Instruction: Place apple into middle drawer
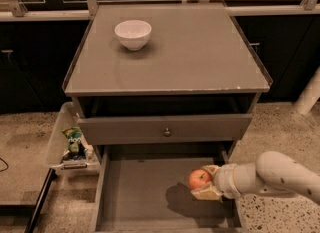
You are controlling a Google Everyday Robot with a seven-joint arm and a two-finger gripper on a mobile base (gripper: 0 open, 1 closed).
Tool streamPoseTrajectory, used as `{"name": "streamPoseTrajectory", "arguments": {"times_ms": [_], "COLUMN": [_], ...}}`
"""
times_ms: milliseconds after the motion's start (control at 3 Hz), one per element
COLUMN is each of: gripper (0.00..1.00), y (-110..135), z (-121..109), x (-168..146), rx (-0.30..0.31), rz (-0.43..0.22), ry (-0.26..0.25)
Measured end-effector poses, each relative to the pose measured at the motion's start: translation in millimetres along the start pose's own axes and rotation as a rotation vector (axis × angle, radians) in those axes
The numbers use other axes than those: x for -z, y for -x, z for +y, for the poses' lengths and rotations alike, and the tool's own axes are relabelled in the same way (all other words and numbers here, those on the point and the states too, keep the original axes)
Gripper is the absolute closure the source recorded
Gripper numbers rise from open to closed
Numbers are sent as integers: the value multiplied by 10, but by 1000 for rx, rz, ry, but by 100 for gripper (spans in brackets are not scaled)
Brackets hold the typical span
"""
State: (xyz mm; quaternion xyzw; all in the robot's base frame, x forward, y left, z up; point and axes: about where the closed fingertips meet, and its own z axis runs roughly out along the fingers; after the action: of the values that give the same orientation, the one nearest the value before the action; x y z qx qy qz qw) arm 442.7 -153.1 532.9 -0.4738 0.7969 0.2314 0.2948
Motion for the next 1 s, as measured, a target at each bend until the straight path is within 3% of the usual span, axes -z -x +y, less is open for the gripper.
{"name": "streamPoseTrajectory", "arguments": {"times_ms": [333, 1000], "gripper": [100, 100], "y": [-260, -625], "z": [-146, -289], "x": [-552, -1331], "rx": [-3, 63], "rz": [0, -23], "ry": [9, 49]}}
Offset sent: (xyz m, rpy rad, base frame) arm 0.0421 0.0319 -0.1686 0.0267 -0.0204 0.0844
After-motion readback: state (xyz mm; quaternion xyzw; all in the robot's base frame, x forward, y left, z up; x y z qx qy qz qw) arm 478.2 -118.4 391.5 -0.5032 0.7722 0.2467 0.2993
